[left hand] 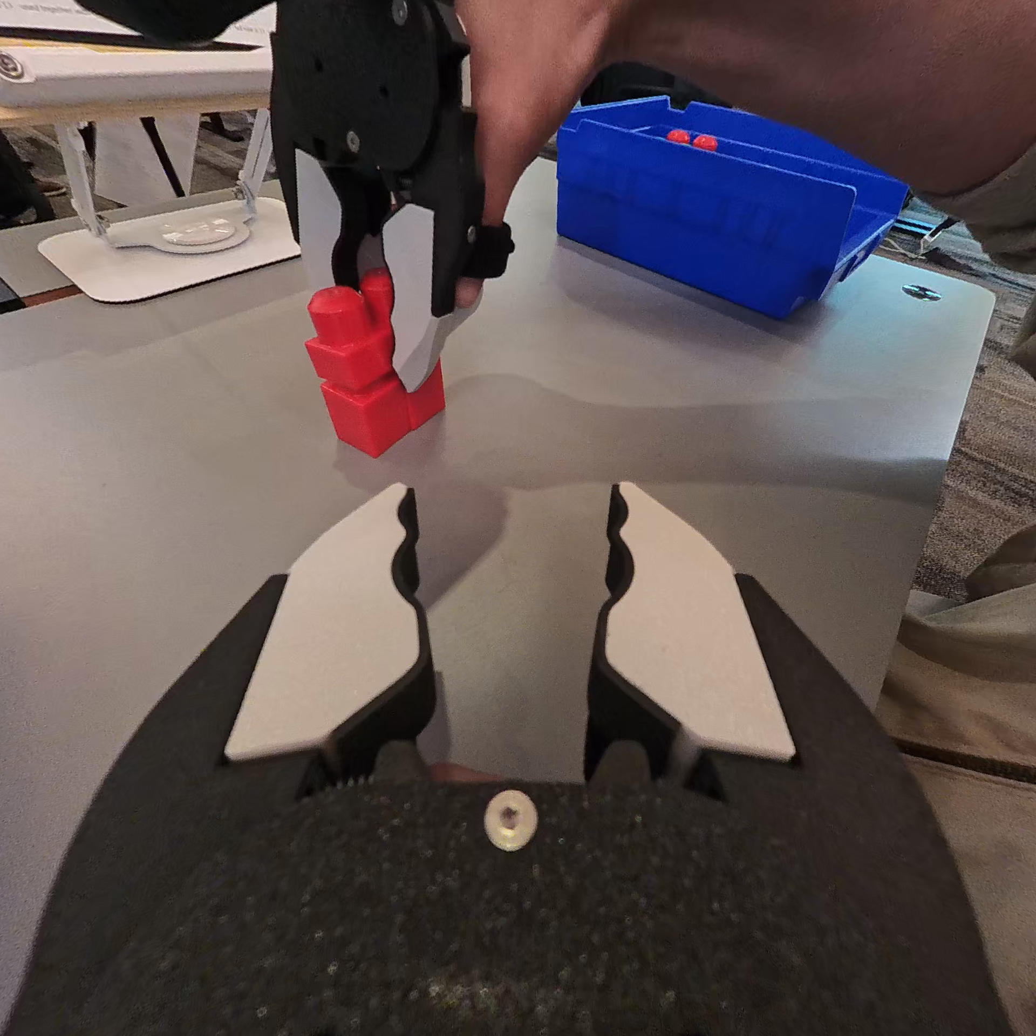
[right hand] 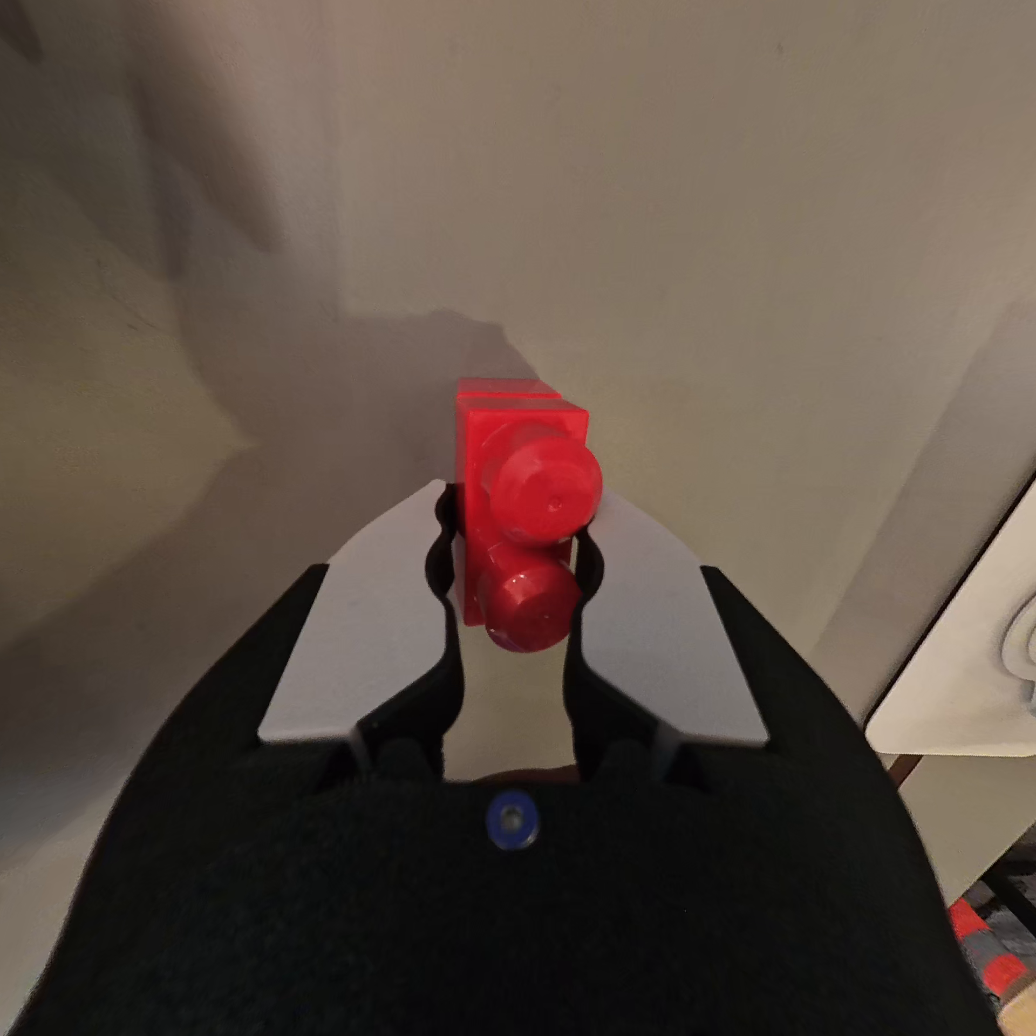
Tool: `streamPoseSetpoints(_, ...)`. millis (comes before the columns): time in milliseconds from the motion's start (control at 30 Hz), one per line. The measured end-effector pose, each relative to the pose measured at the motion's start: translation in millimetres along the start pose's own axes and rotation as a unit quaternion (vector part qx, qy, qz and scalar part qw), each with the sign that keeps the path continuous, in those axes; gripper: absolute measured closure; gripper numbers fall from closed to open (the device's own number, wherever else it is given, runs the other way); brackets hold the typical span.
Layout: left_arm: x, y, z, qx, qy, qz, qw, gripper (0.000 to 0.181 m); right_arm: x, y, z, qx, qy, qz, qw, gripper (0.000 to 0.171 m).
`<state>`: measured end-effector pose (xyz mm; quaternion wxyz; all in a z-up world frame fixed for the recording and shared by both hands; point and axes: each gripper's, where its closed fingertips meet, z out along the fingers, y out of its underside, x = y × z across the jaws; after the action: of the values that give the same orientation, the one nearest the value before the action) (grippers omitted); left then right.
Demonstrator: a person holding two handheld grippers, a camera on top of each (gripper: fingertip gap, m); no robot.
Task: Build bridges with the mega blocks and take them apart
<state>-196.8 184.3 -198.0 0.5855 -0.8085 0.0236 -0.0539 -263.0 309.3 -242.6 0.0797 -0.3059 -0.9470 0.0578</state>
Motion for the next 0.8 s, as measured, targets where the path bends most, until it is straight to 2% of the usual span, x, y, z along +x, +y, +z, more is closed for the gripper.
streamPoseSetpoints(267, 5, 0, 2, -0.001, 0.006, 0.000, 1.000, 0.117, 0, 0, 2, 0.001, 0.011, -0.009, 1.000, 0.133)
streamPoseSetpoints(500, 4, -3, 2, 0.002, 0.005, -0.004, 1.000, 0.117, 2, 4, -5, 0.072, -0.003, 0.019, 0.997, 0.133)
streamPoseSetpoints(667, -5, -6, 2, -0.002, -0.012, 0.006, 1.000, 0.118, 1, 3, -35, 0.187, -0.024, 0.076, 0.979, 0.133)
streamPoseSetpoints(800, -14, -16, 3, -0.003, -0.021, 0.043, 0.999, 0.117, -1, -2, -74, 0.334, -0.044, 0.141, 0.931, 0.133)
